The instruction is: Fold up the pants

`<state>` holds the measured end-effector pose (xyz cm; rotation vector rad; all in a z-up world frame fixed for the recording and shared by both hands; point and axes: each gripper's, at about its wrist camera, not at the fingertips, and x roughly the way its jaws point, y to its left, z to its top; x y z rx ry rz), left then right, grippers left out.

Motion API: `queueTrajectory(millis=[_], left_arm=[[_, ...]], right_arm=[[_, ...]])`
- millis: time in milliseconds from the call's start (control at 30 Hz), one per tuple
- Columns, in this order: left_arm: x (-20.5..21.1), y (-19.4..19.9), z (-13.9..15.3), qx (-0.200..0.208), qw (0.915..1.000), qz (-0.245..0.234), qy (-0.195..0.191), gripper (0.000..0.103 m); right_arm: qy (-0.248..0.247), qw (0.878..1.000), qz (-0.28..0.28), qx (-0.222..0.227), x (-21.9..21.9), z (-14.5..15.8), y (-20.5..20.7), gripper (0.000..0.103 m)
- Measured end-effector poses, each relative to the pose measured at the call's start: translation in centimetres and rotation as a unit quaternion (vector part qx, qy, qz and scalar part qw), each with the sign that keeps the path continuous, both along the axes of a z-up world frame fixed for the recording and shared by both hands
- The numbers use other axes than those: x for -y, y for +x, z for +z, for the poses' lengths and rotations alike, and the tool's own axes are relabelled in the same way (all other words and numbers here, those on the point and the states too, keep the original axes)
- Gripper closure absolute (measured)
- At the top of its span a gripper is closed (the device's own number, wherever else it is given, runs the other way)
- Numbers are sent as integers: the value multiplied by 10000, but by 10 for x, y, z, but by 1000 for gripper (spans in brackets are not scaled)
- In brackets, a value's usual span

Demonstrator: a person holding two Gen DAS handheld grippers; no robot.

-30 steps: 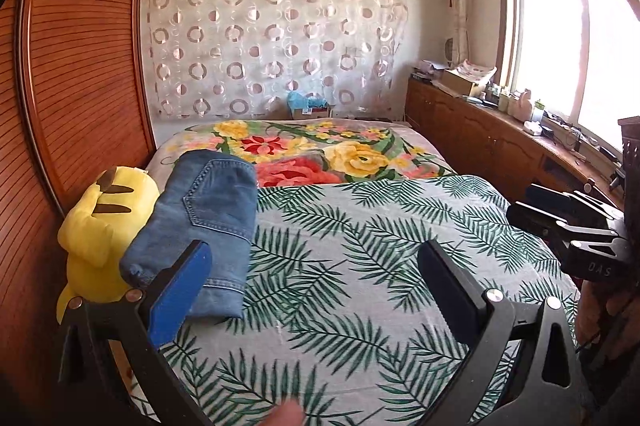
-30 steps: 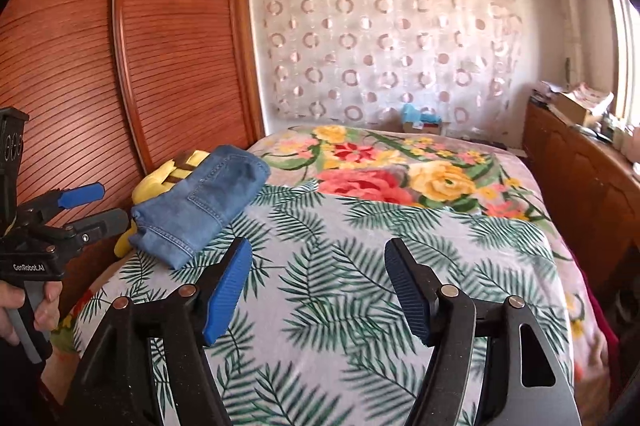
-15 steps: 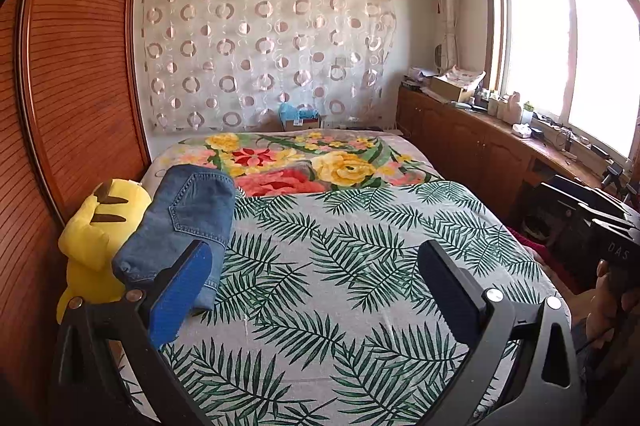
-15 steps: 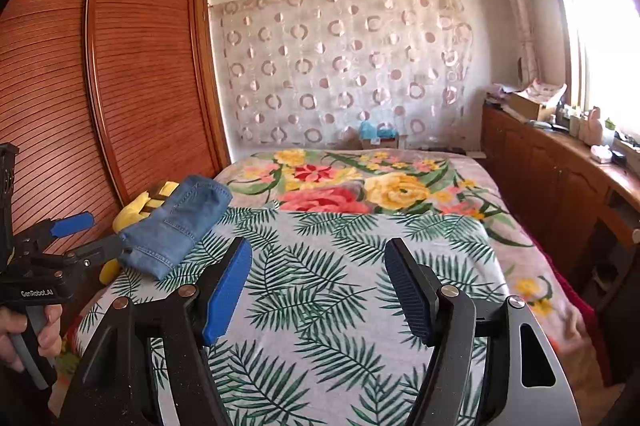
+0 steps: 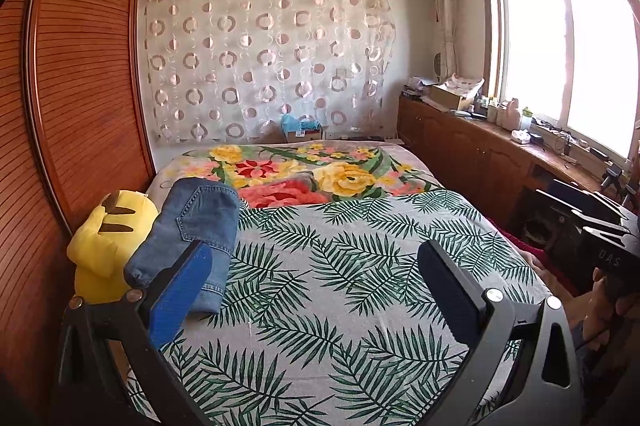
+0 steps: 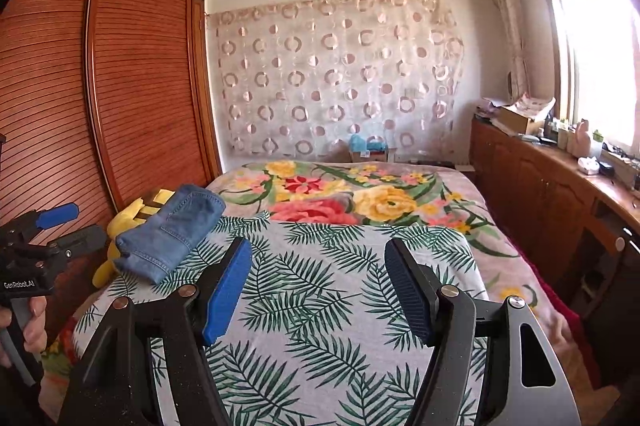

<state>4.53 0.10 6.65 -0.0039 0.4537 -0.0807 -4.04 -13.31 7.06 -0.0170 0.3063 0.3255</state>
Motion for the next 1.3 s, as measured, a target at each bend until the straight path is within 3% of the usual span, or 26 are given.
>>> queueTrajectory(millis=[1300], left_arm=[[-1,-3,-2,22,9999,116,24,0]], right_arm=[[0,10000,9,-43,9,-4,11,32]])
